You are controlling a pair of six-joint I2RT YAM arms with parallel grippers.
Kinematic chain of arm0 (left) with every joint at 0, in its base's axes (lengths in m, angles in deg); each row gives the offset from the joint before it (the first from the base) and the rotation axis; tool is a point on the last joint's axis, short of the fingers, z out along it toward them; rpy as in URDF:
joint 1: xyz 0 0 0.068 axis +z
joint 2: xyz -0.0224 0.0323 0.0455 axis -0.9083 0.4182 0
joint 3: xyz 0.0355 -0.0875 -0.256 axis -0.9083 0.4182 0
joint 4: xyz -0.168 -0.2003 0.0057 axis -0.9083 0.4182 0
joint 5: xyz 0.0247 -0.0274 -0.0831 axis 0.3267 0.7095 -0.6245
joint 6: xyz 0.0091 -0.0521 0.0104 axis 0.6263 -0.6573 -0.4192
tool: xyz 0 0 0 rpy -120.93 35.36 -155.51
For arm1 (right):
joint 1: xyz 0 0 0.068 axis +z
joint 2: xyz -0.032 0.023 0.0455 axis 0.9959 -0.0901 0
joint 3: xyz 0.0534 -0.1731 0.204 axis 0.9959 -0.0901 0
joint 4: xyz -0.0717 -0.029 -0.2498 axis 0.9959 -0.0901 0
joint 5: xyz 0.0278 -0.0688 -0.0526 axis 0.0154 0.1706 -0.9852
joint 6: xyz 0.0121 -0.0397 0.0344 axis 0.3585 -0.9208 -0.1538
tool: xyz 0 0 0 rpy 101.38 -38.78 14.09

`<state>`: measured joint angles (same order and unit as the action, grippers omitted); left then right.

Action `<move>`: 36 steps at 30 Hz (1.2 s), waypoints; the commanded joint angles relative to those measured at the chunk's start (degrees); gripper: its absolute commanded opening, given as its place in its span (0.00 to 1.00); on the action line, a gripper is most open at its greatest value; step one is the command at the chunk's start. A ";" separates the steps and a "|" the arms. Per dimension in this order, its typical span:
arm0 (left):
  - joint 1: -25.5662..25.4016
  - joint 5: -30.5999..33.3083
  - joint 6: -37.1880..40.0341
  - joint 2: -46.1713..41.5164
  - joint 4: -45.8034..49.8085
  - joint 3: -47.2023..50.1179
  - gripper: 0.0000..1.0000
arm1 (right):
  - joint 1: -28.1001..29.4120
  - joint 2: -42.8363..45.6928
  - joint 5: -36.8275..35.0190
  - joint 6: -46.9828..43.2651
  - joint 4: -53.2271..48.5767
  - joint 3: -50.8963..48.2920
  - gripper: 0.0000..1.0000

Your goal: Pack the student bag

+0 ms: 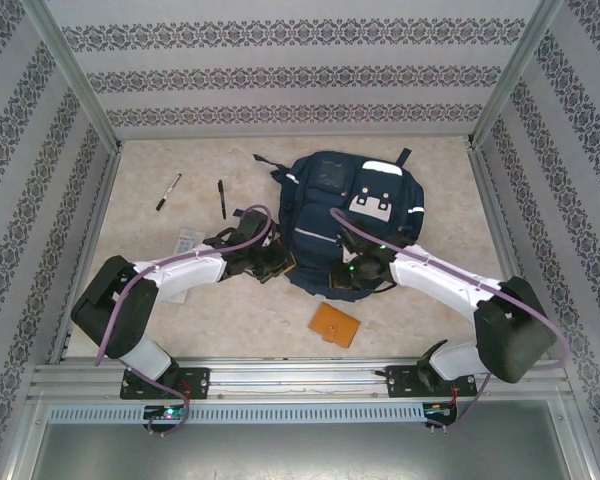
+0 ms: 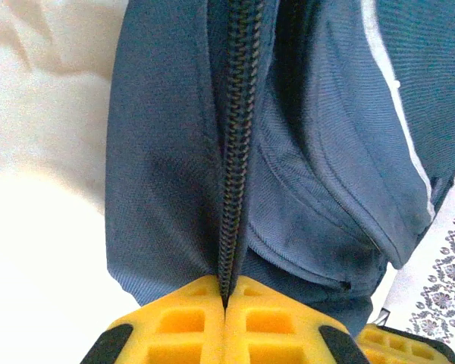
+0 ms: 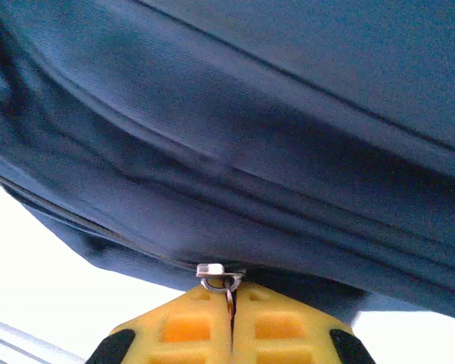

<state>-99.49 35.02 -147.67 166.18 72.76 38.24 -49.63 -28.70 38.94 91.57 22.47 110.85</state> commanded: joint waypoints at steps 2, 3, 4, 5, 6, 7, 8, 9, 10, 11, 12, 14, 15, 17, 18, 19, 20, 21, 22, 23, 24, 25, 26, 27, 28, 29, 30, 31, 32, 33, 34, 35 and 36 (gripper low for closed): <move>5.12 3.49 10.01 -2.02 6.82 -2.88 0.00 | -3.57 2.15 -4.31 -7.89 -15.72 -0.50 0.00; 6.18 2.71 10.57 -1.78 6.84 -3.19 0.00 | -4.23 2.35 -4.00 -8.74 -16.27 -0.51 0.00; 7.38 1.37 10.87 -1.46 6.91 -3.68 0.00 | -4.88 2.61 -4.18 -9.37 -16.80 -0.50 0.00; 8.57 0.09 11.06 -0.96 7.09 -4.38 0.00 | -5.47 2.71 -4.23 -10.11 -17.05 -0.58 0.00; 9.48 -0.63 11.53 -0.51 7.29 -5.13 0.00 | -6.10 2.51 -4.51 -10.67 -17.18 -0.67 0.00; 10.50 -1.16 12.63 0.14 7.51 -6.26 0.00 | -6.71 2.19 -5.16 -11.21 -17.12 -0.82 0.00; 11.48 -1.28 14.13 1.08 8.13 -7.73 0.00 | -7.18 1.83 -5.33 -11.73 -16.64 -0.89 0.00; 12.25 -1.21 15.80 2.17 9.05 -9.22 0.00 | -7.20 1.53 -4.07 -12.46 -15.56 -0.93 0.00; 13.11 -1.83 18.09 3.92 9.74 -11.12 0.00 | -7.05 1.29 -1.23 -12.88 -13.60 -1.06 0.00; 14.10 -3.79 20.27 6.16 10.30 -13.08 0.00 | -6.50 1.30 1.52 -12.74 -11.26 -1.18 0.00; 14.85 -5.84 21.56 8.27 11.66 -15.33 0.00 | -5.75 1.37 3.43 -12.30 -9.19 -1.14 0.00; 15.77 -9.45 22.77 11.83 16.17 -20.23 0.20 | -3.01 1.52 5.60 -11.30 -5.00 -0.17 0.00; 15.79 -10.56 23.02 12.11 16.87 -21.28 0.30 | -1.81 1.35 5.68 -10.99 -3.75 0.58 0.00; 15.56 -11.02 21.23 9.96 16.58 -20.57 0.39 | 0.35 0.36 6.73 -10.66 -1.24 2.51 0.00; 15.39 -10.52 20.15 8.17 16.19 -19.38 0.42 | 0.92 -0.16 7.28 -10.35 -0.30 3.26 0.00; 15.22 -9.55 18.51 5.72 15.89 -17.59 0.45 | 1.25 -0.80 8.05 -10.03 0.77 3.95 0.00; 14.94 -8.22 17.37 2.92 16.12 -15.75 0.46 | 1.51 -1.36 8.92 -9.62 1.76 4.49 0.00; 14.68 -6.91 16.85 0.84 16.51 -14.09 0.45 | 1.56 -1.89 9.88 -9.32 2.68 4.95 0.00; 14.41 -5.38 16.39 -1.09 17.66 -12.58 0.44 | 1.71 -2.31 10.84 -9.29 3.51 5.48 0.00; 14.13 -3.69 15.44 -2.30 19.74 -11.42 0.44 | 1.97 -2.84 11.49 -9.35 4.13 5.96 0.00; 13.82 -3.11 14.14 -2.84 20.86 -10.45 0.45 | 2.18 -3.27 12.18 -9.67 4.52 6.53 0.00; 13.24 -3.62 12.69 -3.10 20.75 -9.23 0.46 | 2.49 -3.71 13.25 -10.25 5.03 7.22 0.00; 12.41 -4.29 11.00 -3.24 19.41 -7.93 0.48 | 2.82 -4.21 13.90 -10.73 5.27 7.77 0.00; 11.45 -4.30 9.58 -3.36 18.13 -7.02 0.49 | 3.09 -4.47 13.96 -11.10 5.19 8.33 0.00; 10.09 -3.64 8.20 -3.50 16.71 -6.20 0.50 | 3.33 -4.86 14.29 -11.31 5.10 8.87 0.00; 8.75 -2.76 7.33 -3.51 15.70 -5.87 0.50 | 3.47 -5.19 14.72 -11.40 5.09 9.46 0.00; 7.75 -1.81 7.00 -3.35 15.54 -6.04 0.51 | 3.68 -5.39 14.84 -11.43 5.09 9.68 0.00; 6.72 -0.42 6.88 -3.10 15.93 -6.58 0.52 | 3.89 -5.61 14.93 -11.33 5.25 9.86 0.00; 5.61 1.10 6.79 -2.66 16.15 -6.94 0.52 | 4.13 -5.79 15.10 -11.21 5.51 9.96 0.00; 5.01 2.22 6.67 -2.35 16.07 -7.00 0.53 | 4.39 -6.00 15.32 -11.14 5.76 9.93 0.00; 4.50 3.31 6.14 -1.77 16.00 -6.92 0.53 | 4.59 -6.18 15.54 -11.05 6.03 9.87 0.00; 4.35 3.51 5.34 -1.22 15.34 -6.53 0.51 | 4.96 -6.30 15.44 -11.02 6.15 9.77 0.00; 4.42 3.50 4.60 -0.82 14.26 -6.13 0.44 | 5.16 -6.44 14.65 -11.00 5.81 9.69 0.00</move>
<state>-94.62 35.13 -139.91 164.23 88.95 31.62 -45.61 -34.80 51.21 81.60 26.10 118.76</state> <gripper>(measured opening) 0.468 0.041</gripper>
